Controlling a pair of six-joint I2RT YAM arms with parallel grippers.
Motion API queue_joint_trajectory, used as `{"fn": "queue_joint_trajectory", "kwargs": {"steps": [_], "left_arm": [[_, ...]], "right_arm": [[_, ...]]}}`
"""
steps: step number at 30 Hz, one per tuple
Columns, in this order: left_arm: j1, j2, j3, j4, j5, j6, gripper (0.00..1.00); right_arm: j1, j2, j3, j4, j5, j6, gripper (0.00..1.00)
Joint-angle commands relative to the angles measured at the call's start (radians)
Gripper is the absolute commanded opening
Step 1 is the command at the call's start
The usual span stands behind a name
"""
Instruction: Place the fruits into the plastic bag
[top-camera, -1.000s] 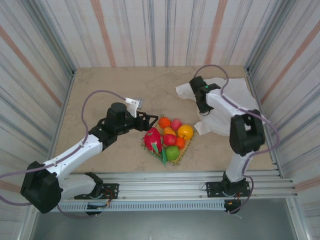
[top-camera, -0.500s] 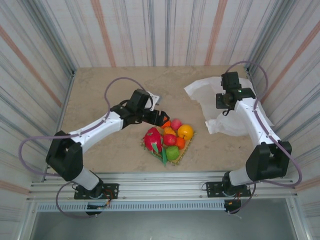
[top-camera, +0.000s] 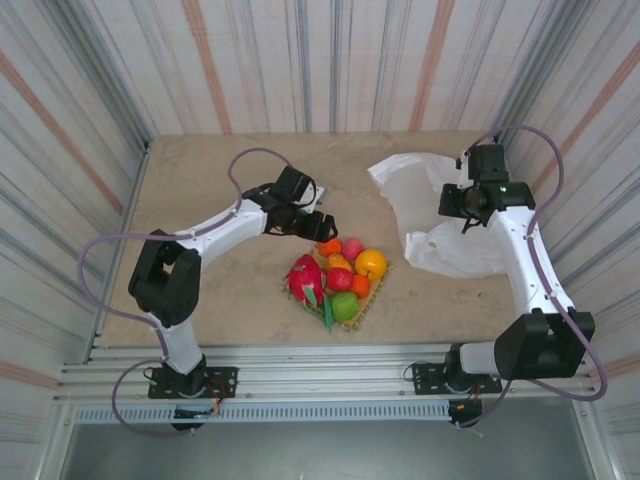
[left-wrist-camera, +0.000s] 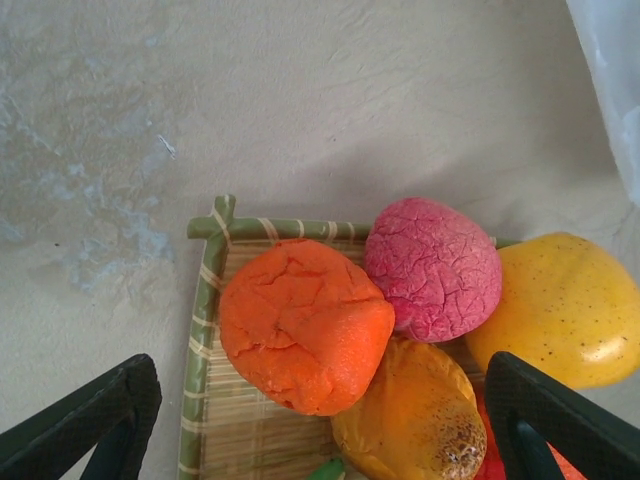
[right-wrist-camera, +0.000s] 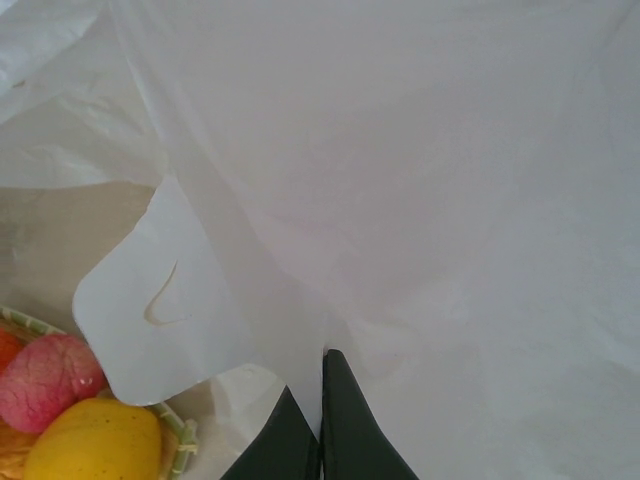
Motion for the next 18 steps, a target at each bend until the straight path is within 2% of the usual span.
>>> {"fn": "queue_joint_trajectory", "kwargs": {"steps": [1,5,11,15,18], "left_arm": [[-0.012,-0.031,0.007,-0.025,0.032,-0.013,0.87],[-0.013,-0.086,-0.023,-0.066,-0.003,-0.010,0.88],[-0.011,-0.256,-0.162,-0.123,-0.062,-0.052,0.90],[-0.015,-0.333,-0.234,-0.174,-0.106,-0.105,0.95],[-0.015,-0.363,-0.299,-0.163,-0.096,-0.166,0.99]], "right_arm": [[0.014,-0.026,-0.014,-0.023,-0.029,0.030,0.00],[0.020,-0.026,-0.010,-0.026,-0.023,0.027,0.00],[0.025,-0.031,-0.023,-0.020,-0.026,0.026,0.00],[0.032,-0.029,-0.031,-0.011,-0.018,0.025,0.00],[0.034,-0.029,-0.031,-0.010,-0.014,0.020,0.00]]}}
